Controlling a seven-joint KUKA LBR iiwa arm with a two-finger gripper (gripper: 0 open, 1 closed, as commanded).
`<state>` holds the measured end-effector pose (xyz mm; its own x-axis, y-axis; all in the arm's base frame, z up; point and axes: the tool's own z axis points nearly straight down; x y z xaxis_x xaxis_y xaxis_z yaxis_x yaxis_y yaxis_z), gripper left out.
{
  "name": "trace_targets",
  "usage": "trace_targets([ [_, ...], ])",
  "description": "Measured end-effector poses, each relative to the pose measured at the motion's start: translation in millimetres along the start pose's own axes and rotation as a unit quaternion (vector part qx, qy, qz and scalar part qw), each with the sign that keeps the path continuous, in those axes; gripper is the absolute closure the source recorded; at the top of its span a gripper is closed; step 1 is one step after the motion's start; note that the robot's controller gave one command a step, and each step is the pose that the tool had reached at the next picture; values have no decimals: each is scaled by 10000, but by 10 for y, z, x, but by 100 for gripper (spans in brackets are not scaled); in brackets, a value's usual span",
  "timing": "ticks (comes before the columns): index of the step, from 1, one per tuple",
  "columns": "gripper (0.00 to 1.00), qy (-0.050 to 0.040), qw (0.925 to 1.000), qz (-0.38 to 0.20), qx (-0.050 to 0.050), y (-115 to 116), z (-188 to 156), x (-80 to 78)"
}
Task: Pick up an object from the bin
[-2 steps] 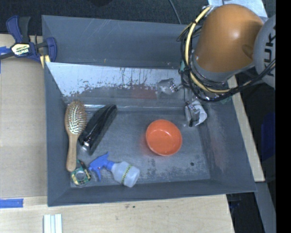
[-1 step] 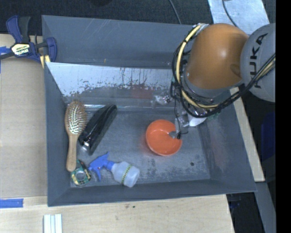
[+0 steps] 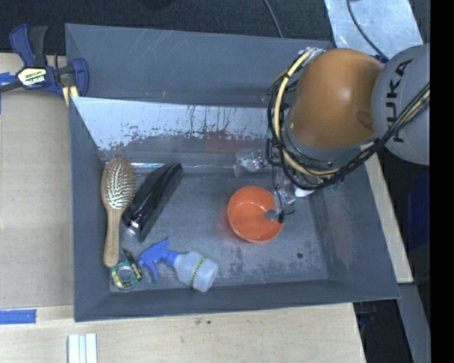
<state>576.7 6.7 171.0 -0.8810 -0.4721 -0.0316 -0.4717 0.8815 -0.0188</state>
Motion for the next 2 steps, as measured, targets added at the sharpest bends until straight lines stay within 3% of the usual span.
trace_targets([
  [1, 0, 14, 9999, 110, -26, 127, 584, -248],
  [2, 100, -50, 9984, -567, 27, -4, 789, -416],
])
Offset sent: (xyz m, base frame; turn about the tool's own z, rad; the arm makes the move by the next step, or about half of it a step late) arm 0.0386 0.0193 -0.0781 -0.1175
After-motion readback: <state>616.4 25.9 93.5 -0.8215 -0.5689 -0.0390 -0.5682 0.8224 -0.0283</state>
